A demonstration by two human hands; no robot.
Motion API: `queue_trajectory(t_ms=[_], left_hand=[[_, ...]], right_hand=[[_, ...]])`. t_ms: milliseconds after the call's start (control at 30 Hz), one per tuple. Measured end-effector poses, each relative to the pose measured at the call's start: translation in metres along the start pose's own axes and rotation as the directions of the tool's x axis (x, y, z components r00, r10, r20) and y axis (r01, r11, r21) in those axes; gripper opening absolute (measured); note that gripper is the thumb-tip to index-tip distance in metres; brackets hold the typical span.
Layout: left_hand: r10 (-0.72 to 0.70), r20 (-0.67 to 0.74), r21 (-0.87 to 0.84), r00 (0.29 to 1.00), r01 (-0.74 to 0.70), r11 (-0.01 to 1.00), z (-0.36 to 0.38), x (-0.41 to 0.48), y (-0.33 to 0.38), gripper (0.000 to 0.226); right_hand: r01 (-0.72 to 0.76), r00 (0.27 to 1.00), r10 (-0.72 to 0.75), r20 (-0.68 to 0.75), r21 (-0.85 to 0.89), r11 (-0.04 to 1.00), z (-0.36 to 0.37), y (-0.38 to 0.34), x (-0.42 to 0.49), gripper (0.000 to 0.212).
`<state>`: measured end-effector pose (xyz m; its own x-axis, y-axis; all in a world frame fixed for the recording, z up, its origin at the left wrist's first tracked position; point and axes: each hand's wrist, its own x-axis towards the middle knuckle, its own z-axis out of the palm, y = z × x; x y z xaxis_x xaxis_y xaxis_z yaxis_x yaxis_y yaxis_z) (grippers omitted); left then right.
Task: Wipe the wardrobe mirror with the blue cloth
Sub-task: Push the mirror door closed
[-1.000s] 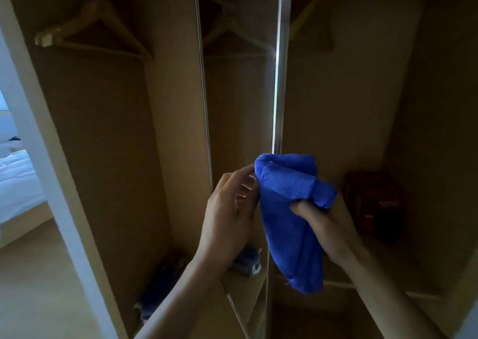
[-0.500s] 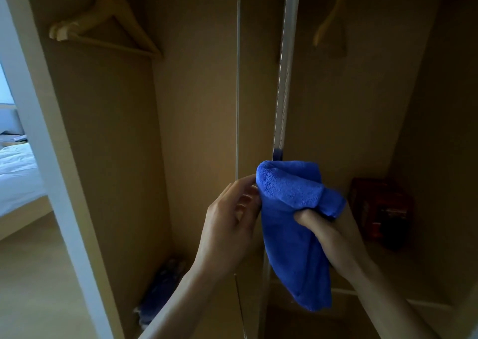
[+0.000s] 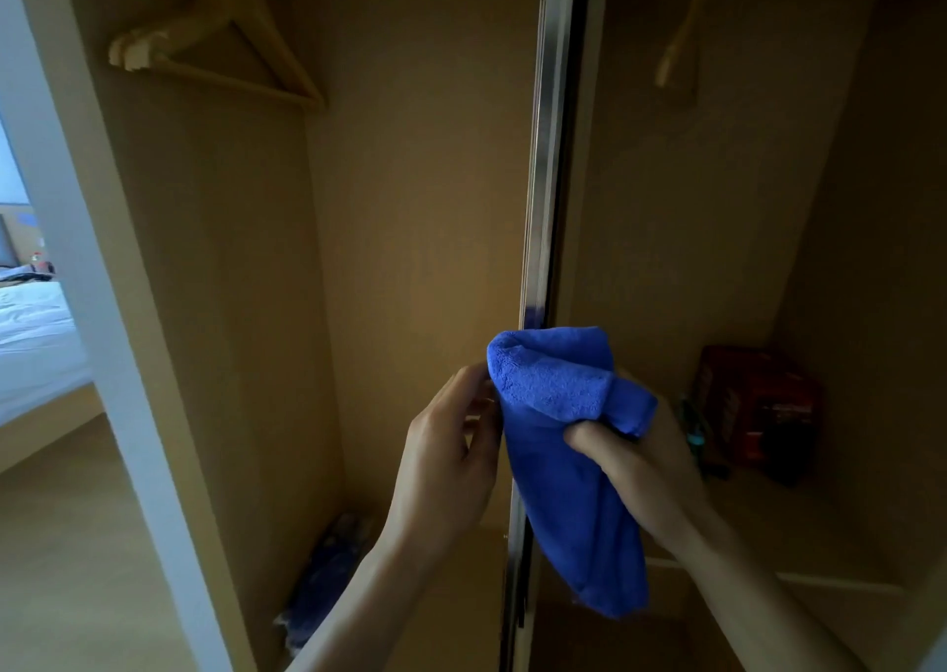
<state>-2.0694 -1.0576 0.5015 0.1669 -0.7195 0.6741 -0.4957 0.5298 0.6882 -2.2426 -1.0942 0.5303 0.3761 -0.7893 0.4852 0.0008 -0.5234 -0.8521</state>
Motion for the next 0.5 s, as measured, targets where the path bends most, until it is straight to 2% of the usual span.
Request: queue_trajectory(t_ms=[133,267,500], left_hand=[[-0.006,0.072,0.006,0.997,0.005,1.000,0.000,-0.004,-0.007,0.052],[-0.006,0.118,-0.003,0.993,0.006,1.000,-0.003,-0.004,-0.011,0.052],[0.000,0.173,0.054,0.985,-0.009,0.999,-0.005,0.006,-0.019,0.051]], right_hand=[[0.044,0.999,-0.044,0.001,-0.022,0.999,0.003,-0.003,0.000,0.025],[0.091,0.996,-0.091,0.005,-0.067,0.994,0.008,-0.009,-0.005,0.027],[0.086,0.993,-0.097,-0.060,-0.163,0.983,0.014,-0.013,-0.006,0.036]])
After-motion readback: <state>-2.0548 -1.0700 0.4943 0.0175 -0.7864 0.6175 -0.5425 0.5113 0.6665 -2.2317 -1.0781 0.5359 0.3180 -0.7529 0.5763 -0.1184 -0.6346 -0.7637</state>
